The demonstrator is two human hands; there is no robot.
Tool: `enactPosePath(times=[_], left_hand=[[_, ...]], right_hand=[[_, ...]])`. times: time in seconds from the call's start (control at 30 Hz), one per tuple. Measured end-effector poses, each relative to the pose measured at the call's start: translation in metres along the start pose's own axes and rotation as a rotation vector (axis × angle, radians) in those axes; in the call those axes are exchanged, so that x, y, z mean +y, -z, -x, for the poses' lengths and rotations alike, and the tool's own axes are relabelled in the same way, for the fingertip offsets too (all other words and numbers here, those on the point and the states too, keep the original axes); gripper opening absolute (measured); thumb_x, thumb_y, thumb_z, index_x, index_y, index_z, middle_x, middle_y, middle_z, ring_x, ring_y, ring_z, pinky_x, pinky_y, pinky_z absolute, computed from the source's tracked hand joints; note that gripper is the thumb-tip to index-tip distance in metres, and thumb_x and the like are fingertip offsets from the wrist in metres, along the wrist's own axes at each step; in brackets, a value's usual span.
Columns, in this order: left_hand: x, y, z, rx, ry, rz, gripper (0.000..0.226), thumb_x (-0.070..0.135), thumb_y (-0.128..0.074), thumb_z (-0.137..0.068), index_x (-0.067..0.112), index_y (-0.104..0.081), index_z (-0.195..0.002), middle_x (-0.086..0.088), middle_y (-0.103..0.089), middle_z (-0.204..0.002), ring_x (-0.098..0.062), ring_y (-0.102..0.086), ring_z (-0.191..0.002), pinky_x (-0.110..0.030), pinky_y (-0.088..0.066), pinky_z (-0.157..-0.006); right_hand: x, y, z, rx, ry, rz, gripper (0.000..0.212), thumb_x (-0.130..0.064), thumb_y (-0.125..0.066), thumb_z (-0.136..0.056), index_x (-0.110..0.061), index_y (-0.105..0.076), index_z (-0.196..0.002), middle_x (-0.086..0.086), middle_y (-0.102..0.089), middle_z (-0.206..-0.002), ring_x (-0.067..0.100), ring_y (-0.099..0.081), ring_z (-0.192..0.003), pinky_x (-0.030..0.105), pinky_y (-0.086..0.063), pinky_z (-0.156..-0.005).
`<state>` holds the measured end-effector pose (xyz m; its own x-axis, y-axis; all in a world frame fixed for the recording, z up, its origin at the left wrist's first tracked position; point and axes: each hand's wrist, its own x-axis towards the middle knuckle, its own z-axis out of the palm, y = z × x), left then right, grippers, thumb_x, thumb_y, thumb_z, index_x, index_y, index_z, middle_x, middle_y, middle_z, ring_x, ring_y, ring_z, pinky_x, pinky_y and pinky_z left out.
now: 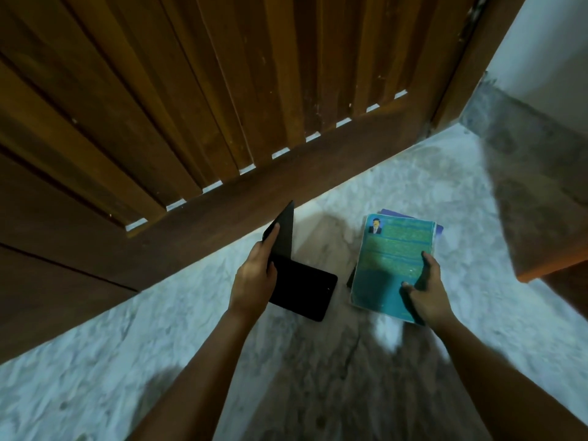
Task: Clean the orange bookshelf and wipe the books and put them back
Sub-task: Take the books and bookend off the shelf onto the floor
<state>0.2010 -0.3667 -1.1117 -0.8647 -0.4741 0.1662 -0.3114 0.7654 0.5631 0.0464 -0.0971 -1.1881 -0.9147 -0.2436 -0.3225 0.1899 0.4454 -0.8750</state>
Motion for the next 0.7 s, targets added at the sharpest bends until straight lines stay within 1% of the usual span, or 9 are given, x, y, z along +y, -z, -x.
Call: enactPosePath(times=[0.1,0.2,0.27,0.33,0.4,0.47,0.53,0.6,0.7], left_hand=[[0.0,-0.002,0.002,-0.032,0.005,-0.02,0.067,-0.001,-0.054,-0.09,0.023,-0.025,-0.146,-0.014,-0.058,-0.126,-0.031,-0.065,-0.087,-0.035,-0.057,-0.072],[0.003,0.0,0.006,-0.051,-0.022,-0.02,0.072,-0.002,-0.052,-0.091,0.029,-0.016,-0.145,-0.014,-0.054,-0.129,-0.031,-0.064,-0.083,-0.037,-0.059,-0.067],[0.002,0.003,0.007,-0.053,-0.002,-0.017,0.073,0.0,-0.052,-0.091,0.03,-0.015,-0.146,-0.012,-0.05,-0.132,-0.03,-0.062,-0.091,-0.036,-0.057,-0.07],[0.002,0.006,0.009,-0.078,0.05,-0.02,0.071,0.003,-0.051,-0.093,0.028,-0.014,-0.148,-0.009,-0.048,-0.131,-0.024,-0.057,-0.098,-0.029,-0.052,-0.073],[0.003,0.009,0.012,-0.117,0.106,-0.019,0.065,0.005,-0.048,-0.094,0.027,-0.02,-0.148,-0.006,-0.047,-0.129,-0.018,-0.053,-0.099,-0.02,-0.042,-0.072],[0.004,0.013,0.015,-0.112,0.146,0.015,0.059,0.006,-0.047,-0.094,0.028,-0.028,-0.146,-0.003,-0.05,-0.128,-0.015,-0.052,-0.104,-0.017,-0.037,-0.077],[0.005,0.016,0.017,-0.091,0.168,0.041,0.056,0.007,-0.046,-0.093,0.027,-0.034,-0.143,0.0,-0.051,-0.131,-0.015,-0.05,-0.116,-0.019,-0.035,-0.086],[0.008,0.017,0.017,-0.079,0.17,0.06,0.053,0.009,-0.047,-0.093,0.026,-0.037,-0.143,0.001,-0.05,-0.136,-0.015,-0.047,-0.122,-0.021,-0.035,-0.091],[0.011,0.016,0.013,-0.091,0.215,0.077,0.048,0.015,-0.047,-0.096,0.024,-0.037,-0.142,0.001,-0.047,-0.141,-0.017,-0.044,-0.127,-0.026,-0.037,-0.099]], right_hand=[[-0.003,0.0,0.003,0.002,-0.012,0.079,0.082,0.014,-0.062,-0.076,-0.008,-0.023,-0.145,0.003,-0.046,-0.122,0.02,-0.048,-0.106,0.035,-0.043,-0.083],[0.001,0.0,0.006,0.039,0.025,0.144,0.079,0.012,-0.065,-0.073,-0.009,-0.032,-0.141,0.006,-0.055,-0.112,0.023,-0.054,-0.095,0.03,-0.044,-0.072],[-0.003,-0.003,0.008,0.067,0.025,0.206,0.074,0.01,-0.066,-0.072,-0.009,-0.036,-0.137,0.005,-0.055,-0.099,0.024,-0.053,-0.083,0.026,-0.041,-0.059],[-0.005,-0.004,0.009,0.068,0.003,0.259,0.068,0.007,-0.068,-0.071,-0.007,-0.041,-0.131,0.005,-0.054,-0.092,0.025,-0.052,-0.078,0.028,-0.042,-0.059],[-0.006,-0.004,0.011,0.044,-0.035,0.308,0.055,0.004,-0.071,-0.07,-0.003,-0.047,-0.119,0.011,-0.058,-0.089,0.029,-0.054,-0.075,0.03,-0.042,-0.061],[-0.003,-0.002,0.014,0.0,-0.058,0.379,0.05,-0.011,-0.072,-0.068,0.0,-0.048,-0.11,0.019,-0.058,-0.092,0.035,-0.055,-0.078,0.031,-0.043,-0.059],[0.001,0.0,0.017,-0.064,-0.064,0.467,0.066,-0.023,-0.068,-0.07,-0.002,-0.042,-0.127,0.025,-0.054,-0.109,0.039,-0.054,-0.093,0.039,-0.05,-0.072],[-0.005,0.001,0.025,-0.091,-0.056,0.502,0.076,-0.017,-0.068,-0.081,-0.006,-0.029,-0.144,0.026,-0.043,-0.126,0.041,-0.046,-0.112,0.044,-0.045,-0.091],[-0.011,0.0,0.032,-0.103,-0.039,0.528,0.078,-0.016,-0.065,-0.086,-0.006,-0.02,-0.149,0.027,-0.037,-0.133,0.041,-0.039,-0.121,0.045,-0.039,-0.099]])
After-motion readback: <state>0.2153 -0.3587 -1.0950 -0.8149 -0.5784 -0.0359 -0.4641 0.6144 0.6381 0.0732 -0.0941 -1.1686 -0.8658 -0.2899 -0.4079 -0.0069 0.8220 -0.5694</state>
